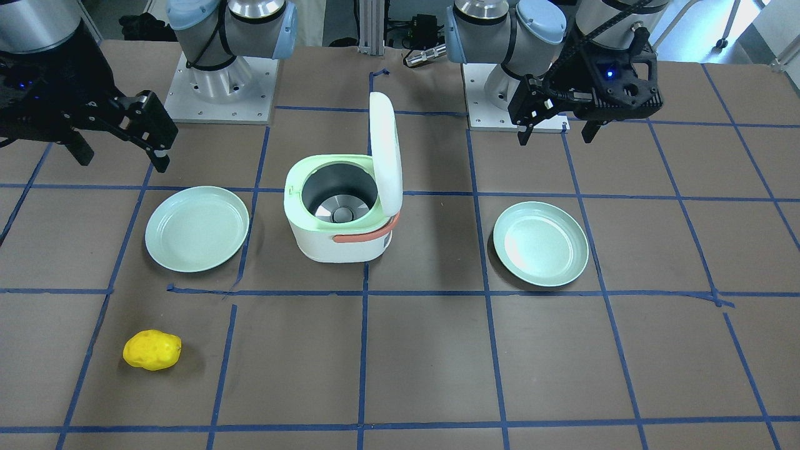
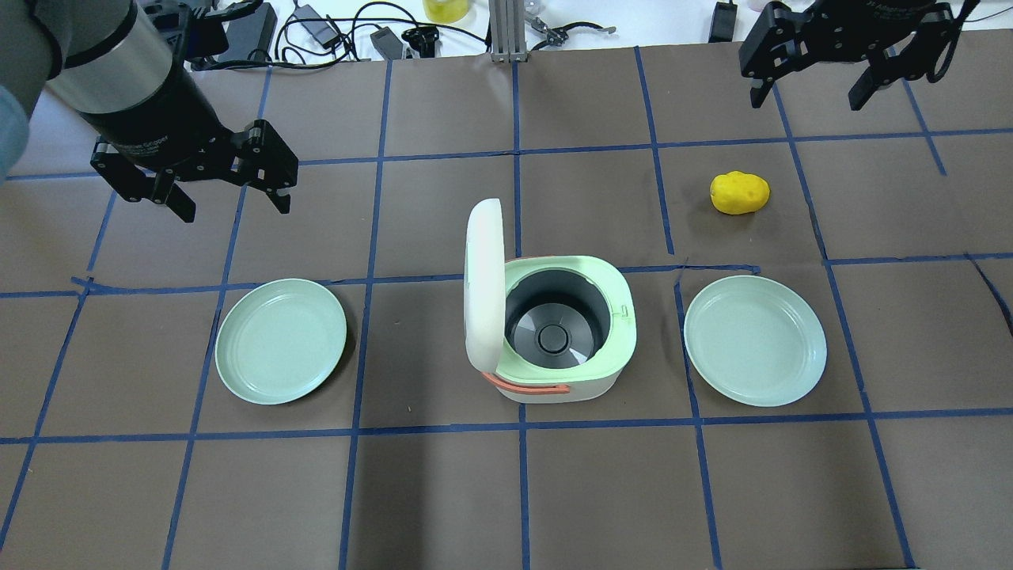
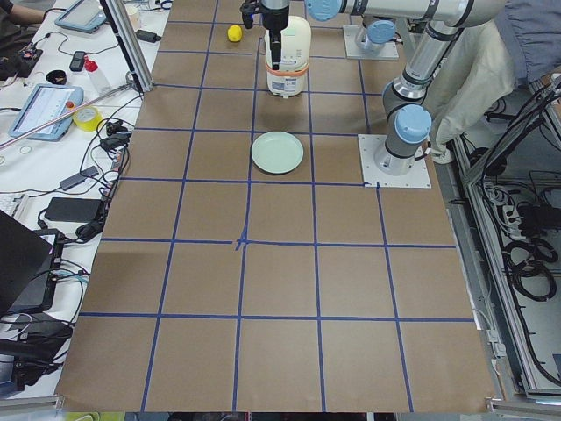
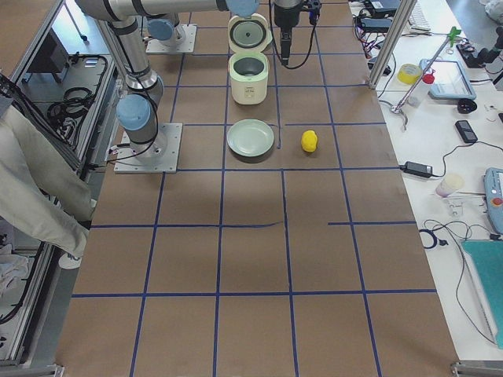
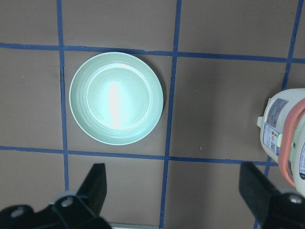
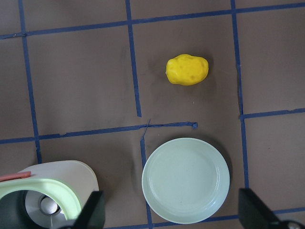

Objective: Press rice cooker button

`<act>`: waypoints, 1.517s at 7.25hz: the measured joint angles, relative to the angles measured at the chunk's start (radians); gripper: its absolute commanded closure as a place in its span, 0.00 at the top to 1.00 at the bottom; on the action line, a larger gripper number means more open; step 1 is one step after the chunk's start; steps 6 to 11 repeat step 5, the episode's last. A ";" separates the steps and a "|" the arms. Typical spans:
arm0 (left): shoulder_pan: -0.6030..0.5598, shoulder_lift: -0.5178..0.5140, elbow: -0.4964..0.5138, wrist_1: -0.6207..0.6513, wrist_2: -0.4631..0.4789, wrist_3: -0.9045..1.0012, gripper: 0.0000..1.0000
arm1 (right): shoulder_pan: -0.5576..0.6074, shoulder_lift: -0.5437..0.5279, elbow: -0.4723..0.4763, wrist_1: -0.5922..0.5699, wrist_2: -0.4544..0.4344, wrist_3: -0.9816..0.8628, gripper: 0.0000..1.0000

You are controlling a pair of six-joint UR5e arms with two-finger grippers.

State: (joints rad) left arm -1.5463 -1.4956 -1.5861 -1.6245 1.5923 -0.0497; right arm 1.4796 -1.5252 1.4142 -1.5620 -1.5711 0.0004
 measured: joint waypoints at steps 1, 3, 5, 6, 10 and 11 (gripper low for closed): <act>0.000 0.000 0.000 0.000 0.000 0.000 1.00 | -0.004 -0.001 0.002 -0.014 -0.002 -0.006 1.00; 0.000 0.000 0.000 0.000 0.000 0.000 1.00 | -0.005 -0.003 0.007 -0.021 -0.002 -0.009 1.00; 0.000 0.000 0.000 0.000 0.000 0.001 1.00 | -0.004 -0.007 0.009 -0.021 -0.002 -0.010 1.00; 0.000 0.000 0.000 0.000 0.000 0.001 1.00 | -0.004 -0.007 0.009 -0.021 -0.002 -0.010 1.00; 0.000 0.000 0.000 0.000 0.000 0.001 1.00 | -0.004 -0.007 0.009 -0.021 -0.002 -0.010 1.00; 0.000 0.000 0.000 0.000 0.000 0.001 1.00 | -0.004 -0.007 0.009 -0.021 -0.002 -0.010 1.00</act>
